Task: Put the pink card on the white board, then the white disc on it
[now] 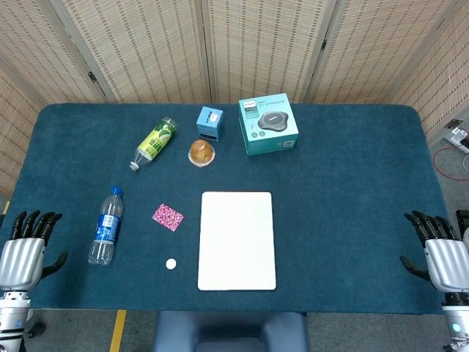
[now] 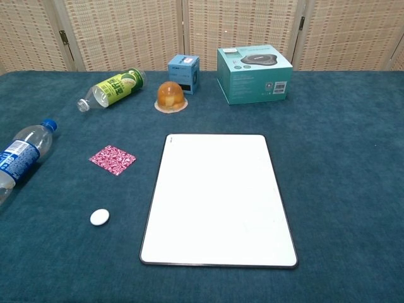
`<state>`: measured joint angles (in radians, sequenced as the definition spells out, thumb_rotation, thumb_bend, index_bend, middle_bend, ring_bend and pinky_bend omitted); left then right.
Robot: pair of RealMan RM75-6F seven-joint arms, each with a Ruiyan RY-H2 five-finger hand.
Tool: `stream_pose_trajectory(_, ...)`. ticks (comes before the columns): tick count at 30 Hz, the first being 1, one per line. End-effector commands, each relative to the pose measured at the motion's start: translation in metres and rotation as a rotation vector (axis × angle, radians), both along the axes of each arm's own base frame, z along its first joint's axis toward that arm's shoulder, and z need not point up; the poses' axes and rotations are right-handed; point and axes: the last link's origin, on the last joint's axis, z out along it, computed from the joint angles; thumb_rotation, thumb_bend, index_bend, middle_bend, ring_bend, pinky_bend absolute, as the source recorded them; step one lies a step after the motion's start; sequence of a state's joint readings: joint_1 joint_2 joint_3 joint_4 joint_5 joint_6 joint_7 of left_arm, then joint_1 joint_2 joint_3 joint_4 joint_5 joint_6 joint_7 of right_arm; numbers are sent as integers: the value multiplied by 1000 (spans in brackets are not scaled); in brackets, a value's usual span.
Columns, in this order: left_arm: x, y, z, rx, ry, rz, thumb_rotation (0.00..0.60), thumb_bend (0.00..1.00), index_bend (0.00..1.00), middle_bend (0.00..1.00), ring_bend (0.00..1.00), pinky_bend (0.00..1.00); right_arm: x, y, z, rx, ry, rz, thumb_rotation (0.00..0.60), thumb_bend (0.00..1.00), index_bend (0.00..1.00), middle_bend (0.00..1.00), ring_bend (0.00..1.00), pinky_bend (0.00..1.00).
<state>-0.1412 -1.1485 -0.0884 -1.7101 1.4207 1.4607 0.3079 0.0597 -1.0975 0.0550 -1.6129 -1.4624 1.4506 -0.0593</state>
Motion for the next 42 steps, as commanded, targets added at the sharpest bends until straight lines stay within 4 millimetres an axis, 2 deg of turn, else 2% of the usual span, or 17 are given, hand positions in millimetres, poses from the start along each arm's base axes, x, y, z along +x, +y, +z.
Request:
stream_pose_trajectory(1,1,1,0,-1,2,-4,600,312,194,188,106,0,0,0,0,-1,0,0,600,252,141,153,154,103)
stream_pose_trajectory(8,15,17,-1,-27,-1,-74,600,317,202,188,106,0,1,-2,3,-3,3,7,600,252,141,152,155,104)
stream_pose_trajectory(17,55,62,-19,-138,2,-252,600,321,229,188,107,0,4,-2,5,-3,4,15,600,251,141,152,156,104)
stream_pose_trajectory(21,71,84,-35,-227,33,-328,600,323,242,188,107,0,5,-2,8,-8,8,17,600,252,141,152,156,104)
stream_pose_trajectory(29,93,116,-71,-365,117,-413,600,335,264,188,107,0,6,0,10,-13,9,18,600,251,141,152,157,109)
stream_pose_trajectory(36,100,142,-103,-450,156,-415,600,347,286,188,107,0,5,2,11,-16,8,13,600,252,141,152,157,111)
stream_pose_trajectory(42,100,153,-128,-498,189,-409,600,347,297,188,107,0,6,3,13,-20,11,9,600,252,141,153,159,112)
